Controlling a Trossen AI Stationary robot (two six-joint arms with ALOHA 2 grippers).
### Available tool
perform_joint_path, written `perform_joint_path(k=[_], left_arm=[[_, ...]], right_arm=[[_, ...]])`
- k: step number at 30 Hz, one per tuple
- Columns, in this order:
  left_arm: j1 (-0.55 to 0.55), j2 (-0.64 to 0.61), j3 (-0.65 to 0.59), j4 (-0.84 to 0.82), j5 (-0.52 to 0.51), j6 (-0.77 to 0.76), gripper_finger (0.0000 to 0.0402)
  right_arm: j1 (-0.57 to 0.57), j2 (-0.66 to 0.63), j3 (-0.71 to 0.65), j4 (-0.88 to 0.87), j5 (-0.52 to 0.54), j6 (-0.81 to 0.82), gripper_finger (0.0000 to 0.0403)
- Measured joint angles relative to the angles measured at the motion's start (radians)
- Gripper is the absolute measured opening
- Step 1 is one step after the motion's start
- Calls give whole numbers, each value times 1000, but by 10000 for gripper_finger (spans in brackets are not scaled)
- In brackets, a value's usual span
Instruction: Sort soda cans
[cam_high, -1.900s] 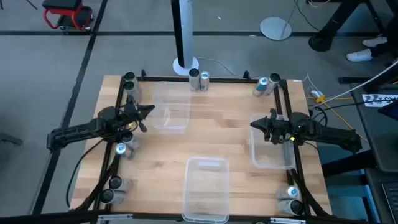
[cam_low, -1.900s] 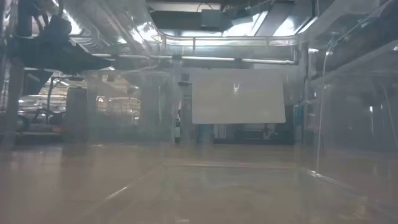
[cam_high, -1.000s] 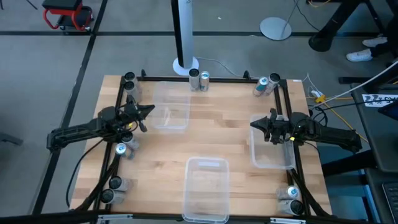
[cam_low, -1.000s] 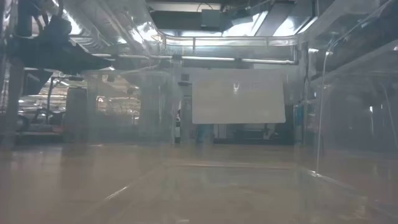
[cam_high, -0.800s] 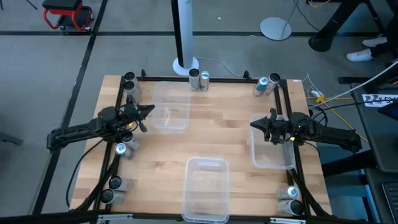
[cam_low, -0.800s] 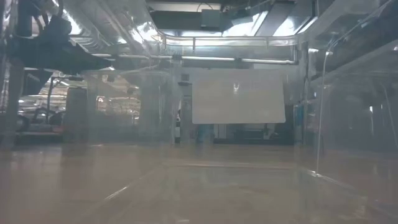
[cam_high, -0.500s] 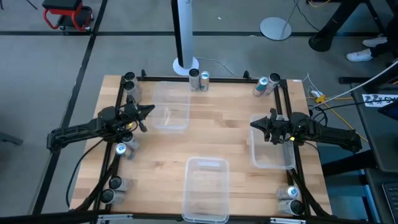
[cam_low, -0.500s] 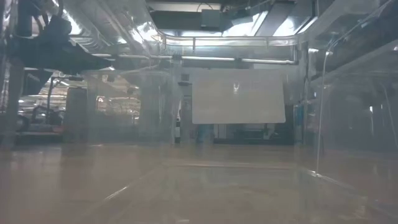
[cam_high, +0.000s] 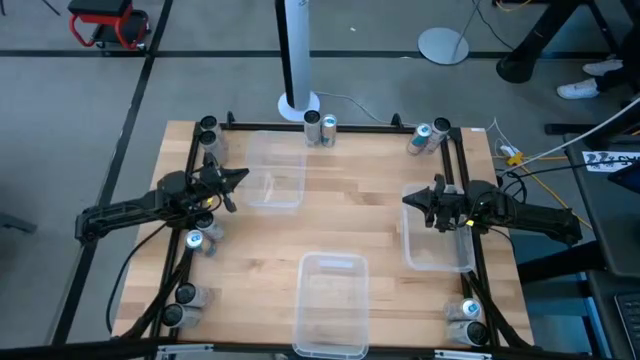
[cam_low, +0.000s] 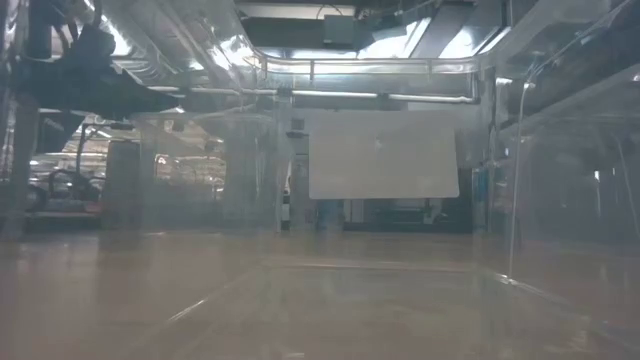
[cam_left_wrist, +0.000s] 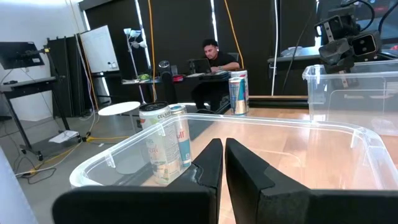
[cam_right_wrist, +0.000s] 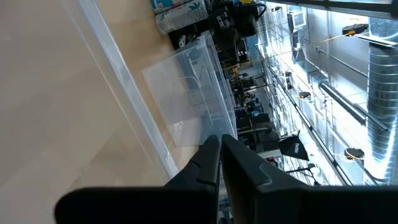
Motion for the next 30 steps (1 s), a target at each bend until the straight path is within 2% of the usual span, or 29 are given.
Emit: perform_joint_path(k=[5, 10, 14, 17, 21, 23, 30], left_arm=[[0, 0, 0, 0, 0, 0, 13], [0, 0, 0, 0, 0, 0, 13], [0, 0, 0, 0, 0, 0, 13], [0, 0, 0, 0, 0, 0, 13], [0, 0, 0, 0, 0, 0, 13], [0, 0, 0, 0, 0, 0, 13], [1, 0, 1, 30, 0, 94, 13]], right_arm=[[0, 0, 0, 0, 0, -27, 19], [0, 0, 0, 0, 16, -248, 19], [0, 0, 0, 0, 93, -423, 19], [0, 0, 0, 0, 134, -472, 19], [0, 0, 0, 0, 131, -450, 19], [0, 0, 0, 10, 94, -392, 19], [0, 0, 1, 140, 106, -158, 19]])
